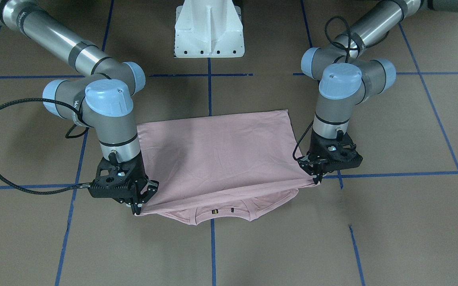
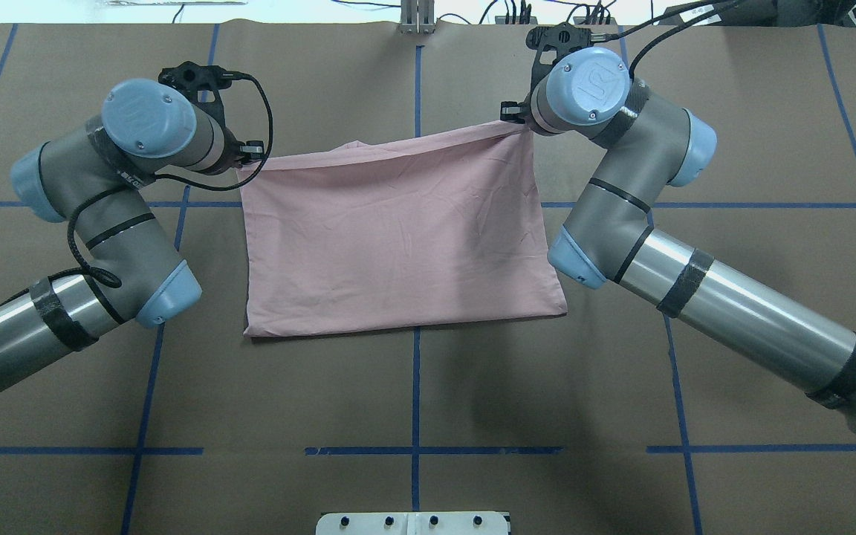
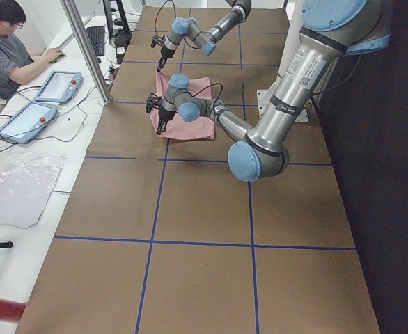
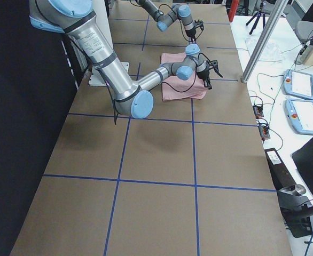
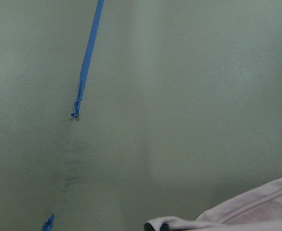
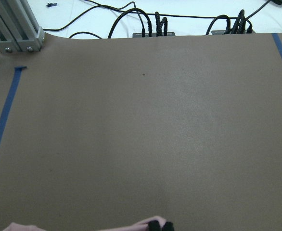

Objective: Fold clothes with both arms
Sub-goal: 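Lift the hem with both grippers and fold it toward the collar, then lay the hem on the collar and open both grippers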

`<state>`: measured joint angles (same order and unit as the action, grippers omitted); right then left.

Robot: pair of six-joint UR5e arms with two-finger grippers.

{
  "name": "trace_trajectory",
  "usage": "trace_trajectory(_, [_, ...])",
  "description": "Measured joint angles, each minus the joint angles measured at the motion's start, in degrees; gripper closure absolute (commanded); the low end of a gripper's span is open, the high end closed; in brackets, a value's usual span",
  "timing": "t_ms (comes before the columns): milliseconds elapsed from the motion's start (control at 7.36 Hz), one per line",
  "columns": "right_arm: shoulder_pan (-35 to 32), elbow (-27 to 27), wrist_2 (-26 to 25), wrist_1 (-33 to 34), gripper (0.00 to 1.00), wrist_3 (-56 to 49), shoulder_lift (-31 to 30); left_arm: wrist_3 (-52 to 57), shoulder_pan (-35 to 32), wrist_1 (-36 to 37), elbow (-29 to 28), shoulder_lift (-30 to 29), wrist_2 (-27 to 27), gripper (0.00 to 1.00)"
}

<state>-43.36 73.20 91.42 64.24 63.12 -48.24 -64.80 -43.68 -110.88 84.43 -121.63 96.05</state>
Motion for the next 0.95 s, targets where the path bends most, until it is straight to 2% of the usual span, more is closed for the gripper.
trace_trajectory(136, [0.0,-0.9,0.0,-0.4,1.0,0.0,0.3,0.0,0.1,-0.4,-0.5,-0.2,0.0,1.0])
trace_trajectory(272, [0.1,-1.2,0.0,-0.7,1.0,0.0,0.4,0.1,0.2,-0.5,-0.8,-0.5,-0.1,0.62])
trace_trajectory(408, [0.3,-1.3,0.1,-1.6,0.68,0.0,0.3,-0.1,0.3,-0.6,-0.9,-0.8,-0.1,0.22])
trace_trajectory(543, [0.5,-1.3,0.2,-2.6,0.01,0.0,0.0,-0.4,0.4,-0.6,-0.9,-1.2,-0.1,0.0])
trace_trajectory(951, [0.6,-0.8,1.6,-3.9,0.0,0.0,-1.0,-0.5,0.3,-0.4,-0.7,-1.6,0.1,0.0])
